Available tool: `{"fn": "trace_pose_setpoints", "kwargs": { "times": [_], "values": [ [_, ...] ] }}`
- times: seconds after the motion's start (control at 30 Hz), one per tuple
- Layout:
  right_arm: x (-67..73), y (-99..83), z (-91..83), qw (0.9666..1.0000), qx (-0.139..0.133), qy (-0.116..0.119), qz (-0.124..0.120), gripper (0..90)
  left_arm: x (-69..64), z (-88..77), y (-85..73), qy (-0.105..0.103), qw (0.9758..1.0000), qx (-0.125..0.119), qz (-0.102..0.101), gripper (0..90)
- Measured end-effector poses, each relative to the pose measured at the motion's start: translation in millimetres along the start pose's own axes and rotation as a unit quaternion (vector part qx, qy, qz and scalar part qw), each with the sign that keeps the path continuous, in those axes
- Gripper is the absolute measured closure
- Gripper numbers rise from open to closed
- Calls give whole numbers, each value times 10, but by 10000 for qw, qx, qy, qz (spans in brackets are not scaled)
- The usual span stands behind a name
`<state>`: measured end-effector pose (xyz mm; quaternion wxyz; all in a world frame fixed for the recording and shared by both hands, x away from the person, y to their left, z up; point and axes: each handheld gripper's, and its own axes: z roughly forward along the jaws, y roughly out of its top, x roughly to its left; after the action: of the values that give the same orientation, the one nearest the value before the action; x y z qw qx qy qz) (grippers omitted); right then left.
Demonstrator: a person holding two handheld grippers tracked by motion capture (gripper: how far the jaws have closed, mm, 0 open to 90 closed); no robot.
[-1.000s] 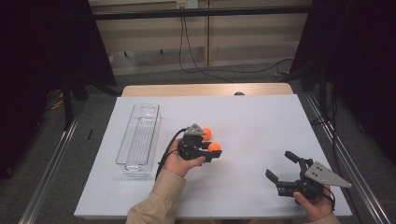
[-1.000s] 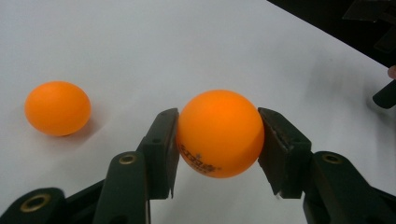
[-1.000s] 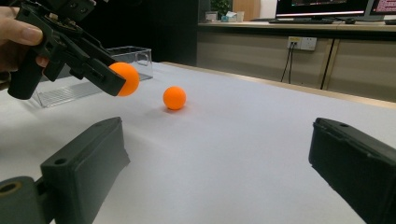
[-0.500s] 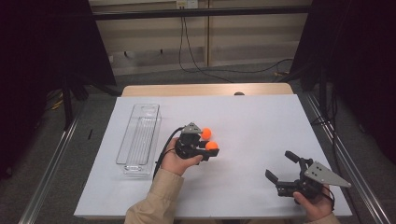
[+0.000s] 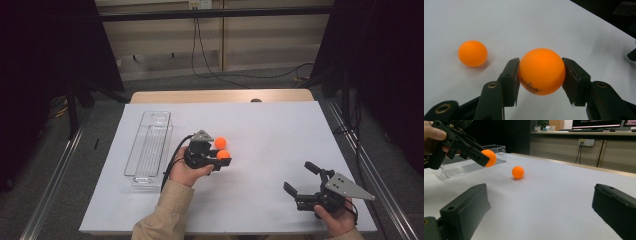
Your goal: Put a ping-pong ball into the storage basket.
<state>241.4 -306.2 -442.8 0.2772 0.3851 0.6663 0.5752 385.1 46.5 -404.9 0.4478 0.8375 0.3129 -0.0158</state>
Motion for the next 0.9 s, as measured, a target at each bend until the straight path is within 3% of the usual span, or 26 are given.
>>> {"fn": "trace_pose_setpoints", "kwargs": {
  "times": [0.9],
  "values": [
    [1,3,3,10000,-22,-17,2,1,64,-110,11,100,9999,-5,-95,509]
  ]
}}
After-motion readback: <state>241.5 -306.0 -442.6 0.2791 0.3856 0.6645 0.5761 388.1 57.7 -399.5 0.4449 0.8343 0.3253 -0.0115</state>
